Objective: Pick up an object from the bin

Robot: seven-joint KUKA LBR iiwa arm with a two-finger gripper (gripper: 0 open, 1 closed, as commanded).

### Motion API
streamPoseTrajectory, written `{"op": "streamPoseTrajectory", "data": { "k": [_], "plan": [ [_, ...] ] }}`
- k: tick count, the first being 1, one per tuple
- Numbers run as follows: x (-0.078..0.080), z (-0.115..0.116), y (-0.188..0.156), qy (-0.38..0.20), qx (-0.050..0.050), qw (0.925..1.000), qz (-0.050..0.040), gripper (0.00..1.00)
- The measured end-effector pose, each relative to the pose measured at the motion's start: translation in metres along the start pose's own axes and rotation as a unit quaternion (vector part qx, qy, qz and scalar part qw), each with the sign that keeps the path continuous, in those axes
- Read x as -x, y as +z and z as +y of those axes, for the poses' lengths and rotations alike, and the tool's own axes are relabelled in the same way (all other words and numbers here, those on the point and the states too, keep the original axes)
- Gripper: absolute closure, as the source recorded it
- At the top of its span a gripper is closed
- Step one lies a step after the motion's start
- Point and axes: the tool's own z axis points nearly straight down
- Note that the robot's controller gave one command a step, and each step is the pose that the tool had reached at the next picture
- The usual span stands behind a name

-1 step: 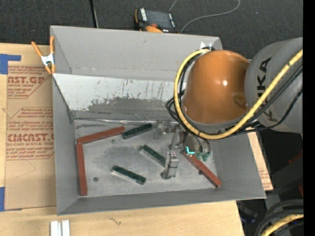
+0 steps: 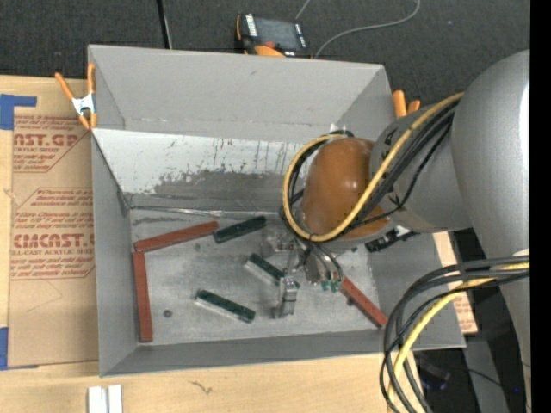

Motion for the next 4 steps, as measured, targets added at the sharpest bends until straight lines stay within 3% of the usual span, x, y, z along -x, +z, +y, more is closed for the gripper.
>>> {"op": "streamPoseTrajectory", "data": {
  "k": [4],
  "plan": [
    [0.0014,0.0027,0.0000,0.001,0.001,1.0000,-0.0029,0.00]
  ]
}}
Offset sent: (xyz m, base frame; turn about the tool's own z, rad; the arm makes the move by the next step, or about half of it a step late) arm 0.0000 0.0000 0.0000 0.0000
